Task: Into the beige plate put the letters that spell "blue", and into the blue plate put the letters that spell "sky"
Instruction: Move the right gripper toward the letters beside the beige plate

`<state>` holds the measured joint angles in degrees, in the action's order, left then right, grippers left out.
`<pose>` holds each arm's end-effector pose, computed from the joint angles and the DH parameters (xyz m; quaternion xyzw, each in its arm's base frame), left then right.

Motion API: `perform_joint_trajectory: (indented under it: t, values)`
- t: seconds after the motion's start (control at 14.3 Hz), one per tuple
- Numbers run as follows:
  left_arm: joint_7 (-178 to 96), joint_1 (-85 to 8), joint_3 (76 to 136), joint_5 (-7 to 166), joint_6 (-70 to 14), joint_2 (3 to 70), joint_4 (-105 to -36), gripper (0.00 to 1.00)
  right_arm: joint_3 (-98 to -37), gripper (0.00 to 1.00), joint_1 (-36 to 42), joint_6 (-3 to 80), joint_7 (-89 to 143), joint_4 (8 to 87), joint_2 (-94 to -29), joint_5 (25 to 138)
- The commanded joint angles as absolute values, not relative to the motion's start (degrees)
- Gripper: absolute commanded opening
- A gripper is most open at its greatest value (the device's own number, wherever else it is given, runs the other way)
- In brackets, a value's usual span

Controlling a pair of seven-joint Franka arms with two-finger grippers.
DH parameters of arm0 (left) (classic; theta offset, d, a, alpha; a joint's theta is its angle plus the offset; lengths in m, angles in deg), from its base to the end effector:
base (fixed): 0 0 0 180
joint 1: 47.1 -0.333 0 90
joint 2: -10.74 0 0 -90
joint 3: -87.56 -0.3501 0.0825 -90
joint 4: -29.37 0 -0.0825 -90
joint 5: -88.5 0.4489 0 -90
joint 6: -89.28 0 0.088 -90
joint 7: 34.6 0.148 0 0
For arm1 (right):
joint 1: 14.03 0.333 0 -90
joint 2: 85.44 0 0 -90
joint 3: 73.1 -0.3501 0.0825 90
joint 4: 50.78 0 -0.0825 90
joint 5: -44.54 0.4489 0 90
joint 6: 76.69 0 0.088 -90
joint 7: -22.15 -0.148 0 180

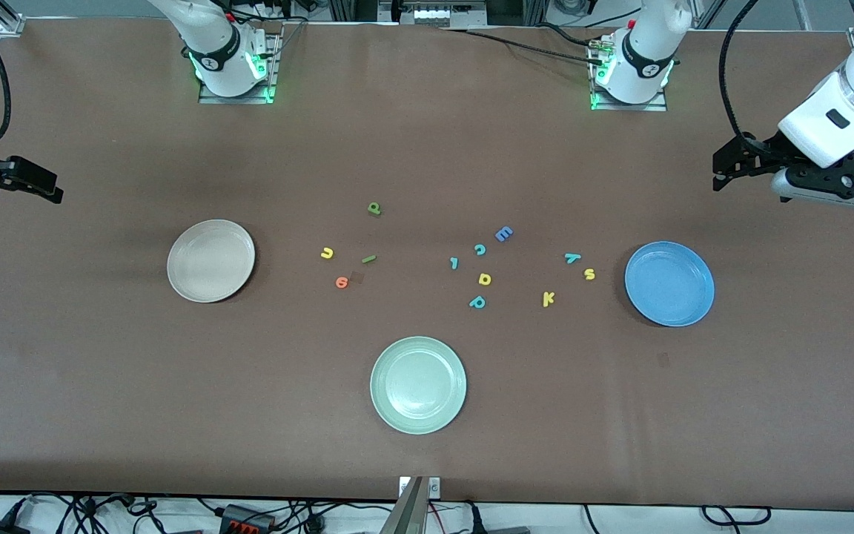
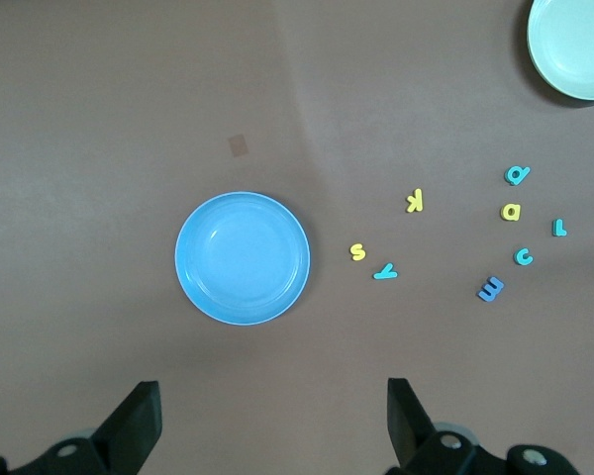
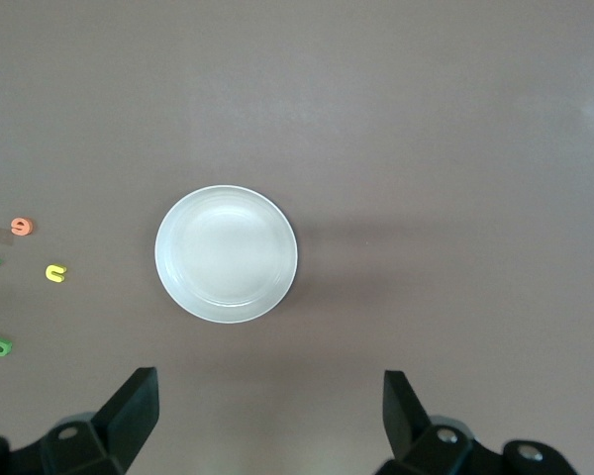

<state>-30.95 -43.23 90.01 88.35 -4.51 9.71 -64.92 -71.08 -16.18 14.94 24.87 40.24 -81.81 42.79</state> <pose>0.6146 -0.0686 0.5942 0.9962 -0.0868 0.0046 0.0010 0.6367 -0.0503 0.5707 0.9994 -0.0118 -0.0273 0.0148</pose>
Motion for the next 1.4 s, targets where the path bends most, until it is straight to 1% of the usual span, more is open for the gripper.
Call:
perform_joint_trajectory:
  t: [0.0,0.07,0.28,1.12,1.33]
  values:
    - [-29.9,-43.1,90.0,88.1,-3.4,9.3,-64.1,1.0,-72.0,1.0,-16.7,14.7,25.6,40.4,-82.3,42.3]
    - [-29.9,-43.1,90.0,88.1,-3.4,9.3,-64.1,1.0,-72.0,1.0,-16.8,14.5,25.6,40.4,-82.3,42.3]
    - [-29.9,-43.1,90.0,88.1,-3.4,9.4,-64.1,1.0,-71.6,1.0,-17.1,13.9,27.8,40.4,-81.8,47.7]
    - [-29.9,-43.1,90.0,88.1,-3.4,9.4,-64.1,1.0,-71.7,1.0,-16.7,13.8,28.7,40.2,-81.3,44.6]
    - [-29.9,-43.1,90.0,88.1,-3.4,9.4,-64.1,1.0,-72.0,1.0,-15.2,13.8,28.6,40.4,-79.0,45.6]
